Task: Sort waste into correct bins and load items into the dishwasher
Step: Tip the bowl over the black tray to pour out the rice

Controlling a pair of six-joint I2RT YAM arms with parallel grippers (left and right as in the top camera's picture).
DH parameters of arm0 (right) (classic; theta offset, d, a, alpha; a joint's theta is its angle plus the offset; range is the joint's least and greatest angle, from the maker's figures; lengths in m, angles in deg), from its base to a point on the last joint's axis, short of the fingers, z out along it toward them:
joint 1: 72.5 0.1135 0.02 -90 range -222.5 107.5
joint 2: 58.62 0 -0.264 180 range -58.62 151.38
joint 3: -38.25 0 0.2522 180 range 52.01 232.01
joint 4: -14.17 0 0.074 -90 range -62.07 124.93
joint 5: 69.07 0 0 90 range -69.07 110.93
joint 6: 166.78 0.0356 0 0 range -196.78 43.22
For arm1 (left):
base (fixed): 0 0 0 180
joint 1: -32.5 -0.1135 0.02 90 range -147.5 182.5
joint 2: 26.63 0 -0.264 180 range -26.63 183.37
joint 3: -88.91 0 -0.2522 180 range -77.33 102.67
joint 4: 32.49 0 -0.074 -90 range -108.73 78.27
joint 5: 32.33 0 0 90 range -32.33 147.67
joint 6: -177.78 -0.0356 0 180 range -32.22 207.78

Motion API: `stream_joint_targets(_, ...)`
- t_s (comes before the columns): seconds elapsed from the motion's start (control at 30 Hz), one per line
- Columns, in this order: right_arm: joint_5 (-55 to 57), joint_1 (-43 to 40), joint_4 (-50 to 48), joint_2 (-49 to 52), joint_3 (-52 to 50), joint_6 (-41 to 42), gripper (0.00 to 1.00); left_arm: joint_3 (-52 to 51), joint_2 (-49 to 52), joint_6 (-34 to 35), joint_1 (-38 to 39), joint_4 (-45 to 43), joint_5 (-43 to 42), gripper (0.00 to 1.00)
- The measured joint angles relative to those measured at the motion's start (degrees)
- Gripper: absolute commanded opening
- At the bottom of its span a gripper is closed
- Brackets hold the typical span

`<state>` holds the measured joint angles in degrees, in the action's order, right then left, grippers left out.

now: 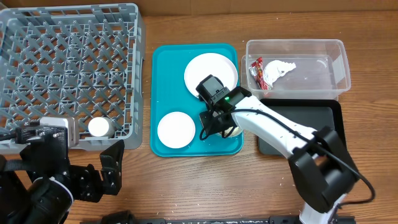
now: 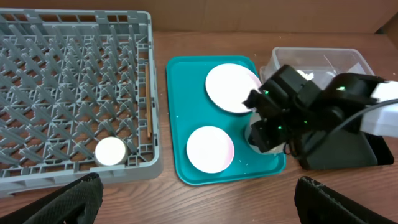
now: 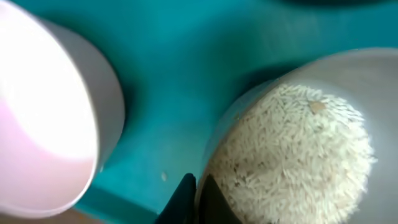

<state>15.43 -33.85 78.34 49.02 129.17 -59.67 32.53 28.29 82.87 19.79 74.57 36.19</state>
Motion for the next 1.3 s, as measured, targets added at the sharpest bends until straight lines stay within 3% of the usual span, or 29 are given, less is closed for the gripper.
stream_joint_targets(0.27,-9.27,-2.58,1.29,-15.26,-0.9,5.44,0.04,0.0,0.0,0.0,0.0,-0.02,0.0,1.0)
stream_joint_targets(0.47,-21.99,-13.57,4.79,-24.55,-0.87,7.02,0.04,0.0,0.0,0.0,0.0,-0.02,0.0,1.0)
stream_joint_targets(0.83,-43.21,-41.68,8.07,-22.69,-6.32,-4.44,0.04,0.0,0.0,0.0,0.0,-0.02,0.0,1.0)
stream_joint_targets(1.3,-73.13,-58.84,-5.9,-13.27,-22.23,-12.72,0.04,0.0,0.0,0.0,0.0,-0.02,0.02,1.0)
